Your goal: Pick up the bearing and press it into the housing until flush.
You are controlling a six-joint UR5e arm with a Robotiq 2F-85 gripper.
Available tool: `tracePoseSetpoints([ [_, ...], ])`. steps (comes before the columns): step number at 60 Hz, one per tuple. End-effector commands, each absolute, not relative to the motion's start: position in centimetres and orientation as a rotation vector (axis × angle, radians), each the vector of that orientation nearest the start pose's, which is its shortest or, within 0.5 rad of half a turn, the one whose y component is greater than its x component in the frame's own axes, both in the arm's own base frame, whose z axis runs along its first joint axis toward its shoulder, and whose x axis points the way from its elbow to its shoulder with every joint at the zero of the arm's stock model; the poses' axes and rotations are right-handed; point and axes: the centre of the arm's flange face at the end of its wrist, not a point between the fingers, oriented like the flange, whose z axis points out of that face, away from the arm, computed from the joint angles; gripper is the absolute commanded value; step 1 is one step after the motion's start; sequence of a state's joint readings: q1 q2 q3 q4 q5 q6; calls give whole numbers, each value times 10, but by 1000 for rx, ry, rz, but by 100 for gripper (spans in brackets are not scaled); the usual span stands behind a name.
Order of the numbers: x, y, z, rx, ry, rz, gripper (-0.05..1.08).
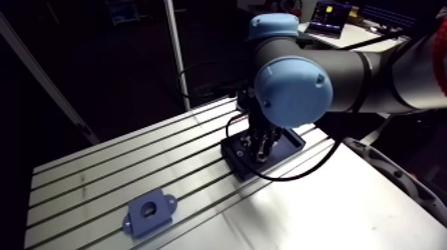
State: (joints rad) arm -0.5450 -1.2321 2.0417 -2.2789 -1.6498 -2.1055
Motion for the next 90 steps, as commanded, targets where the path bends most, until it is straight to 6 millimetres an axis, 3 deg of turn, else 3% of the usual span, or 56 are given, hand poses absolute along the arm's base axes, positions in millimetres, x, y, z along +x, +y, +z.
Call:
tracePoseSetpoints([
  [1,-493,152,173,9,3018,27,58],
  [20,-498,154,195,12,3053,52,59],
  [42,-495,148,260,94,3069,65,60],
  [56,-502,100,282,127,3049,60,59],
  [64,-505,50,288,80,3054,71,59],
  [73,-508,19,294,66,3052,74,59],
  [90,-515,-58,310,-23,3090,100,59],
])
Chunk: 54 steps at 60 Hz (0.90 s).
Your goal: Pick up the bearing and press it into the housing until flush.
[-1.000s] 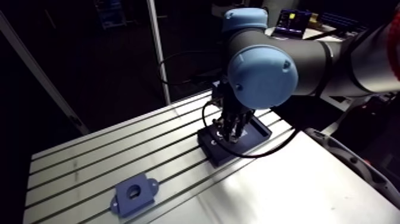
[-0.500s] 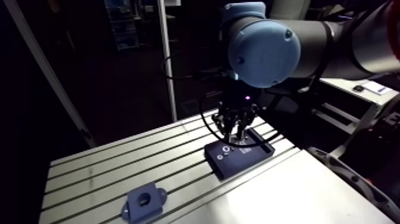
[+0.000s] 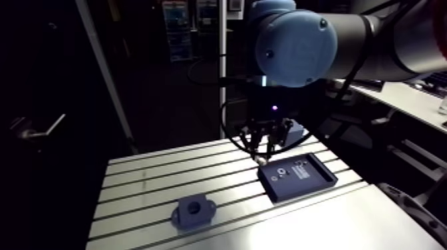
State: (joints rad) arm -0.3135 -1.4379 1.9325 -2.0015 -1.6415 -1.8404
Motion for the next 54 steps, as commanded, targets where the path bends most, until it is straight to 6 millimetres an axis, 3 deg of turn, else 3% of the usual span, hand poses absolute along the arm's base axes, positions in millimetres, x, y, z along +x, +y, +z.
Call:
tracePoseSetpoints([
  [1,-515,-58,310,-23,3090,100,59],
  [14,-518,-96,300,-80,3076,88,59],
  [37,-517,-123,284,-89,3057,98,59],
  [54,-516,-128,271,-107,3075,100,59],
])
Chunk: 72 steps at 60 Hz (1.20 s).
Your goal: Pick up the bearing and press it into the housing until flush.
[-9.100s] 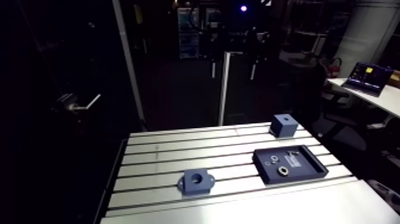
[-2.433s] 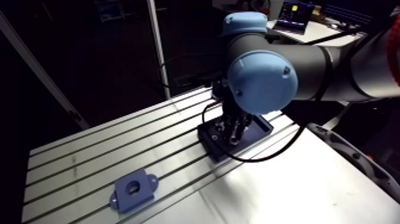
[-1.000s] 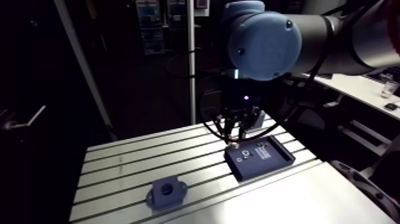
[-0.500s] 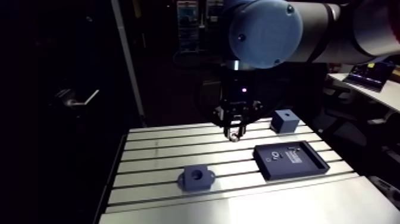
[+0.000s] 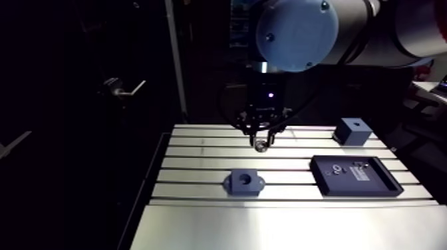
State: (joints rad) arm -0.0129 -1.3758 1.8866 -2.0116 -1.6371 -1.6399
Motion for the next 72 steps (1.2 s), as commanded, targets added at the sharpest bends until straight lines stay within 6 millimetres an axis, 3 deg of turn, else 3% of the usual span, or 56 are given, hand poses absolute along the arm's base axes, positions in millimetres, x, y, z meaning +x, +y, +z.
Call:
tracePoseSetpoints([
  [1,-516,-129,268,-112,3075,100,59],
  [14,-509,-141,245,-152,3063,98,59],
  [29,-506,-149,232,-187,3060,88,59],
  [72,-500,-152,209,-204,3049,88,59],
])
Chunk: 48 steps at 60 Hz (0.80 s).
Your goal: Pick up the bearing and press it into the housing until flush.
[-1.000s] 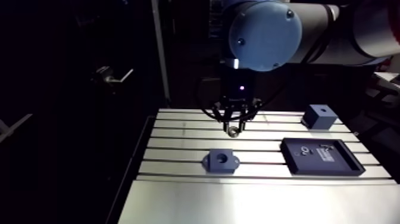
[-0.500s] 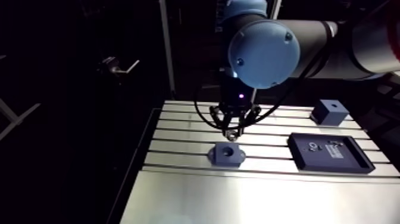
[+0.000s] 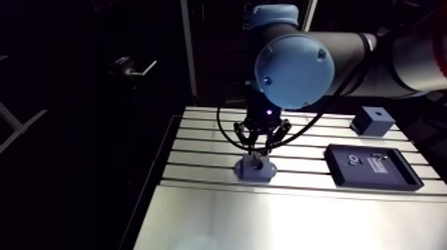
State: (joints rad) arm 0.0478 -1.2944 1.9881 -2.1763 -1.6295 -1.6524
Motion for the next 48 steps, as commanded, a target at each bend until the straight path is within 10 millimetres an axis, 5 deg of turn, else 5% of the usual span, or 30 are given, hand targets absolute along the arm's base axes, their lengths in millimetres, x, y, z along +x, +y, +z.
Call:
tracePoseSetpoints([
  [1,-500,-152,209,-204,3049,88,59],
  [48,-499,-154,194,-234,3038,87,59],
])
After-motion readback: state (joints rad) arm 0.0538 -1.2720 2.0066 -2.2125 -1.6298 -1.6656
